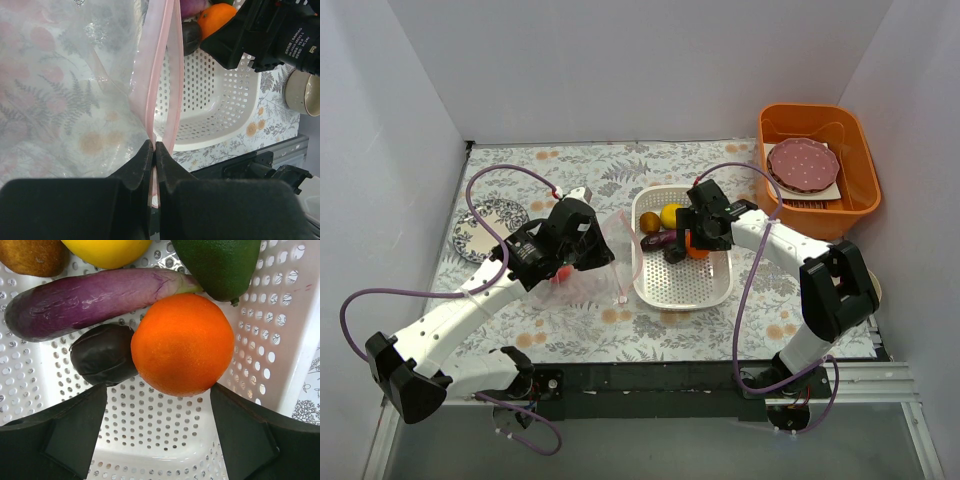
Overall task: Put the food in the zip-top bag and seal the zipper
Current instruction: Pick up the fake fruit from the bin.
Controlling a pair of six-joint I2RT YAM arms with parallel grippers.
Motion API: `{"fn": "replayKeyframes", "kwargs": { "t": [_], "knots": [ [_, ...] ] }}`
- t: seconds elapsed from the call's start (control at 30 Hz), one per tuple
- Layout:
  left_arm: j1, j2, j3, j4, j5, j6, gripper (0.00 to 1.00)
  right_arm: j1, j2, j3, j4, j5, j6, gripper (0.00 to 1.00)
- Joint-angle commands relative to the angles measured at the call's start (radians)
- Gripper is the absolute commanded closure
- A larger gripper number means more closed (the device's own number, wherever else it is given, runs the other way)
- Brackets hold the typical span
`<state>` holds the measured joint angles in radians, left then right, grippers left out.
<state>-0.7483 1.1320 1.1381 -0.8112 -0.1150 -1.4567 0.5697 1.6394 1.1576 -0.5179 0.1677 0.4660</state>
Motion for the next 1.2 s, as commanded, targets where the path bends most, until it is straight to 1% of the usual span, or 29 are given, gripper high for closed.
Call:
{"fn": "replayKeyframes", "kwargs": {
  "t": [0.0,0.13,0.23,0.37,0.57,0.73,0.83,0.87,0.97,1.0,1.1,1.17],
  "knots": [
    [-0.002,-0.037,-0.014,-0.002,-0.002,-0.004,1.00,-0.002,-0.001,0.050,0.025,0.039,-0.003,0.09],
    [-0.002,-0.038,-0.012,0.001,-0.005,-0.002,1.00,-0.005,-0.015,0.056,0.038,0.065,0.023,0.09],
    [-0.002,-0.040,-0.020,0.004,0.000,-0.004,1.00,-0.007,-0.026,0.047,0.054,0.113,0.059,0.09],
    [-0.002,-0.041,-0.021,0.006,0.012,-0.005,1.00,-0.010,0.010,0.063,0.052,0.150,0.079,0.09],
    [-0.002,-0.038,-0.011,-0.002,0.005,0.002,1.00,-0.014,0.056,0.071,0.044,0.136,0.089,0.10],
    [-0.002,-0.044,-0.017,0.001,0.012,-0.005,1.00,-0.014,0.050,0.054,0.047,0.121,0.086,0.16],
    [-0.002,-0.047,-0.017,0.015,0.020,-0.007,1.00,-0.014,0.022,0.014,0.073,0.102,0.082,0.26],
    [0.000,-0.044,-0.015,0.017,0.021,-0.007,1.00,-0.014,0.016,-0.002,0.081,0.101,0.079,0.33],
    [-0.002,-0.028,-0.006,0.021,0.014,0.004,1.00,-0.014,-0.013,-0.033,0.093,0.082,0.074,0.44],
    [0.000,-0.023,-0.003,0.015,0.012,0.006,1.00,-0.014,-0.021,-0.042,0.096,0.076,0.072,0.46],
    [-0.002,-0.015,0.003,0.015,0.014,0.007,1.00,-0.013,-0.058,-0.079,0.094,0.063,0.071,0.48],
    [0.000,-0.018,0.000,0.020,0.017,0.006,1.00,-0.014,-0.098,-0.104,0.108,0.023,0.071,0.49]
  ]
}}
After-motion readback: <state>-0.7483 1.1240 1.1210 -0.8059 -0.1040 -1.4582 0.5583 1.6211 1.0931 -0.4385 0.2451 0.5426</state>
